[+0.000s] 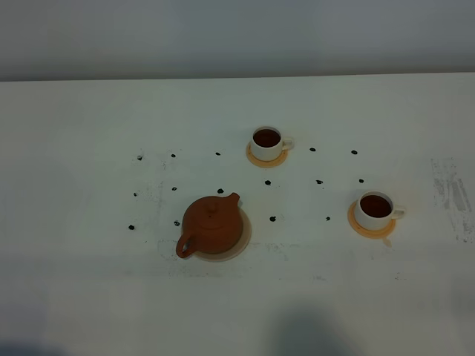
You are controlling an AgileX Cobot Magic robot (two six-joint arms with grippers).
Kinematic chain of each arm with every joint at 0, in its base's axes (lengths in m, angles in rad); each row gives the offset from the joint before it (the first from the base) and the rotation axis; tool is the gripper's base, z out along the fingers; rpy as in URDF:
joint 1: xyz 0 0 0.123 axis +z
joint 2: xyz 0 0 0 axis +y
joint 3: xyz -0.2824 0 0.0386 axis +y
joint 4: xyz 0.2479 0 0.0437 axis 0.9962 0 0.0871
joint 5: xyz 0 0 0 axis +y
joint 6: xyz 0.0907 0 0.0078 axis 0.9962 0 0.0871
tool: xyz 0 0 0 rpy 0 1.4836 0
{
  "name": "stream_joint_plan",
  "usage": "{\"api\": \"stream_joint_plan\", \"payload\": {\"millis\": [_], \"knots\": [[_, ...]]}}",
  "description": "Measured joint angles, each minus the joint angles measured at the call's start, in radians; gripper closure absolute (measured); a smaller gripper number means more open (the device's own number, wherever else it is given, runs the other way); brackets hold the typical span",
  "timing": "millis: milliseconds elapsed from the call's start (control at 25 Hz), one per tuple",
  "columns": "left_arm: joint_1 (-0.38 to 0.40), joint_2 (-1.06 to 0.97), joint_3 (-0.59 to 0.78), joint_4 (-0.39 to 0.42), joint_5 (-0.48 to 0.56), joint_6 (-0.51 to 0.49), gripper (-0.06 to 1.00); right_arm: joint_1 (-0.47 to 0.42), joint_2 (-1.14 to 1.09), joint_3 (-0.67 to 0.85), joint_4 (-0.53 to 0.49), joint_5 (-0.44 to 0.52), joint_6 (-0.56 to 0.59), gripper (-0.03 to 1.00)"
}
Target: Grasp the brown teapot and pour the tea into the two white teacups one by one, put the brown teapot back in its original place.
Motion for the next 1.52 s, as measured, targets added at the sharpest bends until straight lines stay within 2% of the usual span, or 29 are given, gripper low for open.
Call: {"api": "stream_joint_plan", "payload": {"millis": [1520], "knots": [[0.000,0.000,0.000,0.000,0.000,0.000,0.64,0.000,0.000,0.000,0.000,0.000,0.000,0.47]]}}
